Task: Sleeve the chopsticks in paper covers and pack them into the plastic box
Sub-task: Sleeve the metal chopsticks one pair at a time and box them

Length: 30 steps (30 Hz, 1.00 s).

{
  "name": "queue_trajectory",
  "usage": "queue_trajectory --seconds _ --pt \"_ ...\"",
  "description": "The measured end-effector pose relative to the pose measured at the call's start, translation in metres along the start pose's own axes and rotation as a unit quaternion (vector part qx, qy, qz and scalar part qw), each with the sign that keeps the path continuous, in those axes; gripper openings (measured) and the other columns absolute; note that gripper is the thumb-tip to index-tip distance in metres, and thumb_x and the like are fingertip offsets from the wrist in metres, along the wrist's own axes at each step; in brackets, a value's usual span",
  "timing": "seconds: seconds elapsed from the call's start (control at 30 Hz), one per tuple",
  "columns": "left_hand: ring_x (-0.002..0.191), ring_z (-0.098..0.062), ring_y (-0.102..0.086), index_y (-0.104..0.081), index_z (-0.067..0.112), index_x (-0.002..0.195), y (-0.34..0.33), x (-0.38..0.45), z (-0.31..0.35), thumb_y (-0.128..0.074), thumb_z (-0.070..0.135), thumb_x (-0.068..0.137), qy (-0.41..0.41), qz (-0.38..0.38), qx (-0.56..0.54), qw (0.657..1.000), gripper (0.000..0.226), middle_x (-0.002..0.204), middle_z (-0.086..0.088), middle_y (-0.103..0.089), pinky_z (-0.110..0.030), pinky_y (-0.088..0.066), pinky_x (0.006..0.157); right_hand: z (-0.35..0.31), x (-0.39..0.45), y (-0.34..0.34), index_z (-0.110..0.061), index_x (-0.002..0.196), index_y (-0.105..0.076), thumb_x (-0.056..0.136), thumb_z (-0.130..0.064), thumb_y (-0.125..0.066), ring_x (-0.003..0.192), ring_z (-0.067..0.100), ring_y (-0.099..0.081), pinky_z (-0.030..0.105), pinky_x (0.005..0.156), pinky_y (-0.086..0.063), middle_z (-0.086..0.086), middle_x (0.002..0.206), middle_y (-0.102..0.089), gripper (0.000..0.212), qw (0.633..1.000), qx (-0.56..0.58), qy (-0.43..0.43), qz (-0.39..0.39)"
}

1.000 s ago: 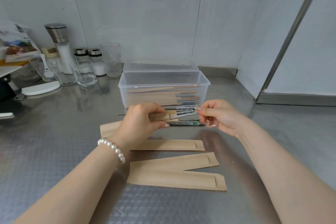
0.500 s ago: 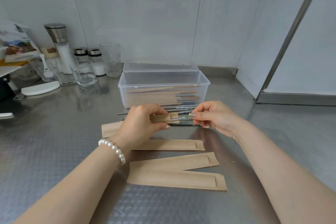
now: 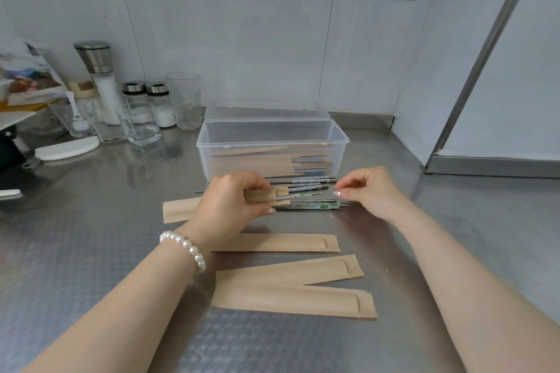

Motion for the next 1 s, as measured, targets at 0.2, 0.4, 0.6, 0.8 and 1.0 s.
queue_trajectory --seconds 0.2,0.4,0.6,0.8,1.0 --pt "0.084 -0.013 -0.058 -0.068 0.022 0.091 0.001 0.001 -0.002 -0.081 0.022 0.064 0.01 0.002 0.001 1.0 0.03 0.081 0.013 -0.062 -0.027 -0.046 0.08 -0.007 -0.003 -0.018 -0.027 0.06 -0.066 0.069 -0.01 -0.08 0.054 0.005 -0.042 0.019 0.056 -0.036 -0.003 0.063 -0.058 0.024 0.993 -0.083 0.021 -0.077" --pt "0.079 -0.012 -0.055 -0.068 0.023 0.086 0.009 0.002 -0.007 -0.081 0.019 0.064 0.034 0.031 0.001 0.999 0.026 0.076 0.013 -0.062 -0.024 -0.043 0.073 -0.004 0.0 -0.015 -0.028 0.06 -0.063 0.071 -0.011 -0.078 0.06 0.008 -0.043 0.023 0.058 -0.035 -0.005 0.071 -0.057 0.026 0.993 -0.102 0.028 -0.056" --pt "0.076 -0.009 -0.05 -0.068 0.022 0.086 0.016 0.002 -0.011 -0.081 0.02 0.064 0.049 0.049 0.005 0.998 0.025 0.069 0.022 -0.054 -0.02 -0.035 0.069 -0.002 0.001 -0.014 -0.029 0.06 -0.06 0.072 -0.012 -0.078 0.064 0.006 -0.043 0.02 0.059 -0.033 -0.006 0.077 -0.053 0.026 0.991 -0.121 0.043 -0.048" --pt "0.078 -0.011 -0.052 -0.068 0.021 0.089 0.012 0.002 -0.011 -0.081 0.021 0.065 0.047 0.038 0.011 0.998 0.027 0.078 0.01 -0.061 -0.02 -0.036 0.071 0.002 0.003 -0.013 -0.025 0.068 -0.064 0.072 -0.016 -0.078 0.065 0.005 -0.043 0.019 0.059 -0.032 -0.002 0.083 -0.053 0.018 0.992 -0.114 0.035 -0.045" --pt "0.078 -0.011 -0.052 -0.068 0.022 0.089 0.015 0.002 -0.011 -0.08 0.02 0.065 0.051 0.04 0.005 0.998 0.027 0.074 0.011 -0.059 -0.021 -0.037 0.071 0.002 0.005 -0.012 -0.025 0.072 -0.065 0.076 -0.016 -0.075 0.067 0.004 -0.043 0.021 0.063 -0.033 -0.003 0.083 -0.051 0.013 0.991 -0.121 0.039 -0.039"
Point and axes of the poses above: each hand's wrist, its own x-axis towards the middle knuckle, its own y-axis out of the back of the hand, z = x × y, the point moved 7 cm from there along x, towards the middle knuckle
